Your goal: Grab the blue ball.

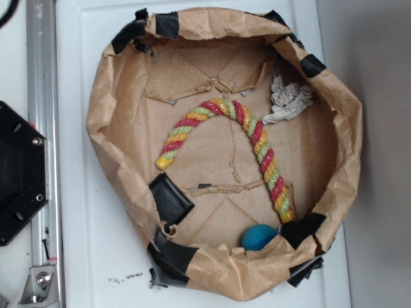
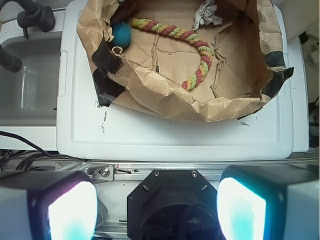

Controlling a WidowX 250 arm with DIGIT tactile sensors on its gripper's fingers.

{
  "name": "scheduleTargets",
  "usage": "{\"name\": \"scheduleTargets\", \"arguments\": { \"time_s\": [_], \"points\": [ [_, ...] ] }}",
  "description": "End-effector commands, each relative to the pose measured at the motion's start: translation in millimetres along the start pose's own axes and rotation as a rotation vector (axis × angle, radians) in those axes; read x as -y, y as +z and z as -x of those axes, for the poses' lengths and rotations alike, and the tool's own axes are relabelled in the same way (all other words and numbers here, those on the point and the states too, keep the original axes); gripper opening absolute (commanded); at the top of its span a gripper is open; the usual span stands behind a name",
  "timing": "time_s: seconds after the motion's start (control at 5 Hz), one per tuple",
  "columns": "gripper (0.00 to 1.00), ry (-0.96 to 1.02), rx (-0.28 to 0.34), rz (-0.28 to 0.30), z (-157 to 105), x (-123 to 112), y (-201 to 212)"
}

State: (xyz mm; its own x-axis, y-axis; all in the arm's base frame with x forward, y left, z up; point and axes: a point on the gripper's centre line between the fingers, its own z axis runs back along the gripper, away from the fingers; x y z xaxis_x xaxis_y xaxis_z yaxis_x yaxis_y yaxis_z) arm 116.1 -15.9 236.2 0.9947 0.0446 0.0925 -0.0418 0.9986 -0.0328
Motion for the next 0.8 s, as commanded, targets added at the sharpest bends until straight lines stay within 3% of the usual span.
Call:
{"name": "scheduleTargets", "arguments": {
  "time_s": [0.0,0.2,0.4,0.6],
  "points": [
    [1.00,0.000,0.000,0.000,0,0,0],
    [1.00,-0.118,-0.086,-0.070,-38,-16,-42],
    [1.00,-0.100,-0.117,-0.061,-73,-41,-73],
    [1.00,-0.149,-0.060,-0.030,-104,-55,-96]
  ]
}}
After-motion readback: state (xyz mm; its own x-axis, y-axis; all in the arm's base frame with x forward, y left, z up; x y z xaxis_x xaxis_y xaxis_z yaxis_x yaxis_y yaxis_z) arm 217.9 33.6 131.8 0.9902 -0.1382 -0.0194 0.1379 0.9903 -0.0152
